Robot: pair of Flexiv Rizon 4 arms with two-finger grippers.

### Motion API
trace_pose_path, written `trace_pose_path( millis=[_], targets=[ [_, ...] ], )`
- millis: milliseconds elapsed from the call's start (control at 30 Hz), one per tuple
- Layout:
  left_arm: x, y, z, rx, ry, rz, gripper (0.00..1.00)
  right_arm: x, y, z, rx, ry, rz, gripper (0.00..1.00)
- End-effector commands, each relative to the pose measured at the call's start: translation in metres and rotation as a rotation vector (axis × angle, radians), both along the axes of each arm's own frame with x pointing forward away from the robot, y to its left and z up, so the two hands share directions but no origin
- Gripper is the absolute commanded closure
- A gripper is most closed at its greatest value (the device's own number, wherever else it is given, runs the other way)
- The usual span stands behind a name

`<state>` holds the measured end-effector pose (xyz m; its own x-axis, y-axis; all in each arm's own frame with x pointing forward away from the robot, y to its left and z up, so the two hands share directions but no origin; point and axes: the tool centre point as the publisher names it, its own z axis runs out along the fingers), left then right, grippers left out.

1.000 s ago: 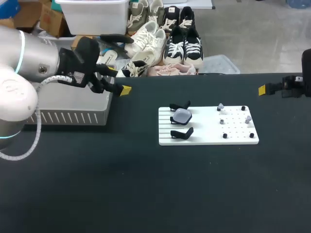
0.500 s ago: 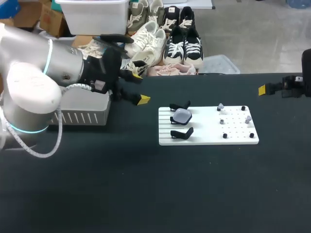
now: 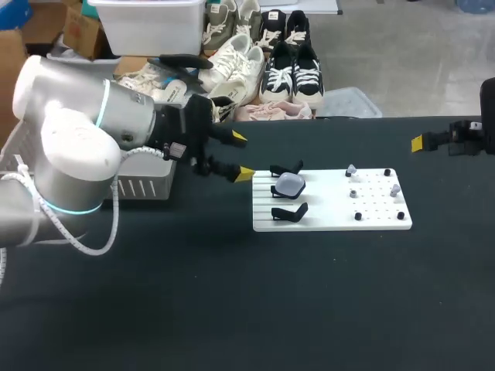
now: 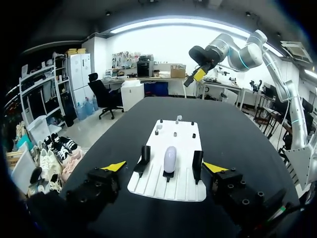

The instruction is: Pick up each earbud case from the left stands, insert the matching earbuds, close the lid, and place the case in the box.

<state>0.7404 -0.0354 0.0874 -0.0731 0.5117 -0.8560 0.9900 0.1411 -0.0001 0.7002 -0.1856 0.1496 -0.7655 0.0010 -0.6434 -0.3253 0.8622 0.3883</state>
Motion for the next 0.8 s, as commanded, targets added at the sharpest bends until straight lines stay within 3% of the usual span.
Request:
trace_pose_path(
  millis=[33, 400, 800],
  targets=[
    [0.006, -0.008, -0.009, -0.008, 0.016, -0.025, 0.0, 0.001, -0.001, 0.0, 0.002, 0.001, 0.003, 0.0],
    [-0.006, -0.024, -0.035, -0.015, 0.016, -0.09, 0.01, 0.001, -0.001, 0.0, 0.002, 0.001, 0.003, 0.0],
    [-0.002, -0.041, -0.052, -0.031, 0.018, -0.125, 0.22, 0.001, -0.001, 0.0, 0.002, 0.001, 0.003, 0.0]
  ],
)
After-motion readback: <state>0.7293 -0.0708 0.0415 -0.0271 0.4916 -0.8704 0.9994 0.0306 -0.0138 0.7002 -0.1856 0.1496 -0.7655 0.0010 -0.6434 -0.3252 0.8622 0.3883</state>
